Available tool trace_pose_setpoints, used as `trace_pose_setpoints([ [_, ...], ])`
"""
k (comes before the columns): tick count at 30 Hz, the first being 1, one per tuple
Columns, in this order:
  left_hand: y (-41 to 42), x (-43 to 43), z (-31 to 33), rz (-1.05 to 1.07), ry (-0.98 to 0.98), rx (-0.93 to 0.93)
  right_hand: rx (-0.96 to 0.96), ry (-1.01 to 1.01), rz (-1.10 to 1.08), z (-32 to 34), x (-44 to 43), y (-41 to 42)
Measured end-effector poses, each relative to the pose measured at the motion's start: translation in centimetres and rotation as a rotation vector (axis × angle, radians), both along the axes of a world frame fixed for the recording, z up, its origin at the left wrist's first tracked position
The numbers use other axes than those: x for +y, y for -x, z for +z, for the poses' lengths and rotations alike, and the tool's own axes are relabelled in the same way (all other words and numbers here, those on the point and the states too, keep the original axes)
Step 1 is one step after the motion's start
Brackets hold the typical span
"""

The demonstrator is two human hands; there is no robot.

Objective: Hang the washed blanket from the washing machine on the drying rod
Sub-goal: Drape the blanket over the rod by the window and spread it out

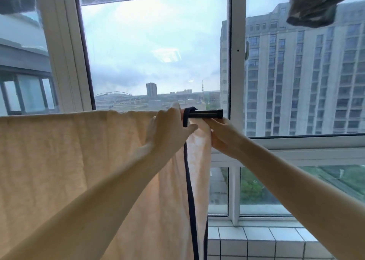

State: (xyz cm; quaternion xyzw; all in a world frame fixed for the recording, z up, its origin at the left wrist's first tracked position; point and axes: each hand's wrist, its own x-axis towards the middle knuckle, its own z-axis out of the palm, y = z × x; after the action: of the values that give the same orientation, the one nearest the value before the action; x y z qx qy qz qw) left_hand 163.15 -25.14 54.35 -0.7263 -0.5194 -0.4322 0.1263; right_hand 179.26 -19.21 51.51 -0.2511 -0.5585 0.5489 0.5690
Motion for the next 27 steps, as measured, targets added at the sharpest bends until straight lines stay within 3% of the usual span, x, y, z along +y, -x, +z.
trace_pose_setpoints([
  [4,0.6,0.6,-0.1,-0.036,-0.036,-0.095,-0.019,-0.008,0.034,-0.1,0.0,-0.1],
  [10,1.0,0.7,2.2,-0.414,0.298,-0.781,0.051,-0.035,0.021,0.3,0.7,-0.9],
  [12,0.7,0.6,2.4,-0.415,0.280,-0.726,0.090,-0.044,0.030,0.2,0.6,-0.9],
  [18,0.0,-0.4,-1.3,-0.308,0.020,-0.265,0.016,-0.093,-0.015,-1.1,-1.4,-1.1],
  [21,0.3,-0.4,-3.3,-0.220,-0.076,-0.070,-0.182,-0.194,-0.218,-1.9,-2.6,-0.4],
  [27,0.2,-0.5,-6.5,-0.200,-0.103,-0.029,-0.517,-0.369,-0.460,-4.2,-3.9,0.1],
])
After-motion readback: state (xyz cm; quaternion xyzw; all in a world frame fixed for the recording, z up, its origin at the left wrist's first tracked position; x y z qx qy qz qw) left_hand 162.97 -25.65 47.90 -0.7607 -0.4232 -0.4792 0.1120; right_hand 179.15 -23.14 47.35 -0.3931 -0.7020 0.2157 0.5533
